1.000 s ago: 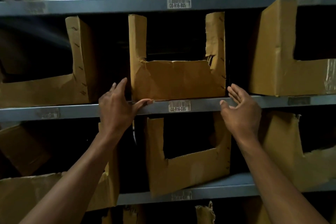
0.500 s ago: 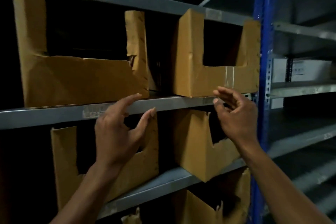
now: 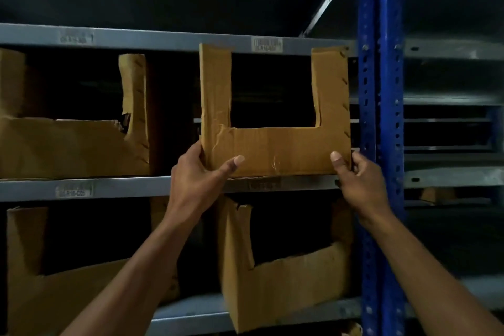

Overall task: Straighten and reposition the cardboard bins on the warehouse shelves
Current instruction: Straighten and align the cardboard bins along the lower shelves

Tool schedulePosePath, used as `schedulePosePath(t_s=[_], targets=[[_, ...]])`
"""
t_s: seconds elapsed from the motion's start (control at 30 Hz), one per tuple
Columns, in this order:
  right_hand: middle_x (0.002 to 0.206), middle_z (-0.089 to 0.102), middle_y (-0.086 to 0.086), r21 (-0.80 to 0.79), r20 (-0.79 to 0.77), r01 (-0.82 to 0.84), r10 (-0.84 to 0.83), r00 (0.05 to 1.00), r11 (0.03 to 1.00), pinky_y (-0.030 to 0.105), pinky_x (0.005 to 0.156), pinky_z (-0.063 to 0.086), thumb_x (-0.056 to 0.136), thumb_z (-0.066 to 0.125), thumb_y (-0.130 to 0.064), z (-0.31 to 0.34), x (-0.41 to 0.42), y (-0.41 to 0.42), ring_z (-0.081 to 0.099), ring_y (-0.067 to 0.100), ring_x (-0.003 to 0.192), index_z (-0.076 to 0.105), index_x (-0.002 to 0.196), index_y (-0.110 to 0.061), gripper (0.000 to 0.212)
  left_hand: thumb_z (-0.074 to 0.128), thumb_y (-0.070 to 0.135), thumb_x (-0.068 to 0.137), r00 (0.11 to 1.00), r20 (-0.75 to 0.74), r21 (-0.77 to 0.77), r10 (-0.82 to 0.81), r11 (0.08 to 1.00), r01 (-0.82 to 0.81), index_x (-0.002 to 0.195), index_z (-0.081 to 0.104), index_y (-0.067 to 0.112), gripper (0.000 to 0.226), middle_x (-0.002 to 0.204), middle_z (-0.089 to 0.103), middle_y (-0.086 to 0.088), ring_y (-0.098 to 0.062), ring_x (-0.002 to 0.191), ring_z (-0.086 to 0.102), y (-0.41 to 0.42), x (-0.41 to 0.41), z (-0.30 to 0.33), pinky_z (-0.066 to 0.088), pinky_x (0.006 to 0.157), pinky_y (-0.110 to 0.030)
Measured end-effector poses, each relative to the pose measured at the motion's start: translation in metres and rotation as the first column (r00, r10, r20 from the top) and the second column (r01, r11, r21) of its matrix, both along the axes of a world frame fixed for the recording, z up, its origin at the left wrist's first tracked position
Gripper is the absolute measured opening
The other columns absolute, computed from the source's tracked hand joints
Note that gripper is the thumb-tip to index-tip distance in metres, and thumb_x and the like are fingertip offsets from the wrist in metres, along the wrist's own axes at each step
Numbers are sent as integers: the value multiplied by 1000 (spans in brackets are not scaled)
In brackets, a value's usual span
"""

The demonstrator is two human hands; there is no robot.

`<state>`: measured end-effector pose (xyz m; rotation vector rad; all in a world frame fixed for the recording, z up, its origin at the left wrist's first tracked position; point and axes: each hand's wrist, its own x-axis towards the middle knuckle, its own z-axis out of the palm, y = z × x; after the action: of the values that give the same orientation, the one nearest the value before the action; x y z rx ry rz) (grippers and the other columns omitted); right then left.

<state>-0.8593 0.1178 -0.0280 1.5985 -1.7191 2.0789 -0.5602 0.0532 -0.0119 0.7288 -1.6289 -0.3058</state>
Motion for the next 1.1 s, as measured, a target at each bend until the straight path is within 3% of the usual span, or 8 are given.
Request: schedulePosePath(t_s=[0.07,0.2,0.33,0.47,0.63,0.73,0.83,1.1], targets=[[82,66,0,-72,-30,4,-6,1000,997,37,69,50,91,56,-73,-9,1,-6,63,19,73,59,89,-17,56,86,57,75,998,-5,-21,56,998,-56,135,63,22,73,115,73,8,-6,101,71,7,1,1,65,88,-36],[81,63,-8,-147,-53,-25,17,998,989,32,65,48,92,55,-72,-18,4,-6,58,5,70,59,94,-10,62,86,52,70,998,9,-86,61,994,-60,132,65,18,73,112,74,9,-4,99,74,25,16,2,65,80,-28],[113,70,-1,-100,-139,1,-14,990,995,24,78,51,92,52,-75,-16,8,-17,64,10,96,60,138,-8,81,85,52,69,997,-26,-103,69,992,-71,136,64,18,78,118,74,8,-4,105,74,19,26,-4,65,85,-30],[149,57,12,-1,-210,77,-75,975,997,33,104,46,94,50,-69,-10,17,-30,56,25,134,43,155,-8,86,78,65,72,984,1,-120,178,977,-177,137,63,18,82,123,73,5,-5,107,70,-8,21,-12,64,88,-33],[138,66,14,18,-261,174,-163,951,985,50,100,54,89,37,-87,-8,19,-43,62,32,126,50,150,-11,98,66,85,72,937,41,-133,346,932,-338,133,65,19,90,114,75,2,-13,99,73,-32,24,-15,66,77,-40],[139,65,14,16,-221,176,-168,961,984,46,104,52,95,51,-71,-11,20,-48,61,30,129,53,149,-9,82,63,85,72,910,62,-147,411,905,-399,120,68,17,83,97,74,3,-13,85,71,-42,20,-14,63,67,-39],[143,63,13,-10,-153,147,-147,977,989,28,103,46,98,66,-46,-11,15,-47,60,24,131,54,148,-6,65,73,74,80,892,122,-163,435,896,-414,104,66,20,59,81,69,4,-13,71,68,-56,19,-12,60,62,-42],[136,68,9,-67,-161,217,-226,961,974,31,96,53,95,71,-43,-10,11,-44,66,21,123,60,143,-9,60,77,71,69,914,156,-154,374,923,-352,105,68,17,66,91,74,3,-12,82,73,-61,18,-11,65,72,-41]])
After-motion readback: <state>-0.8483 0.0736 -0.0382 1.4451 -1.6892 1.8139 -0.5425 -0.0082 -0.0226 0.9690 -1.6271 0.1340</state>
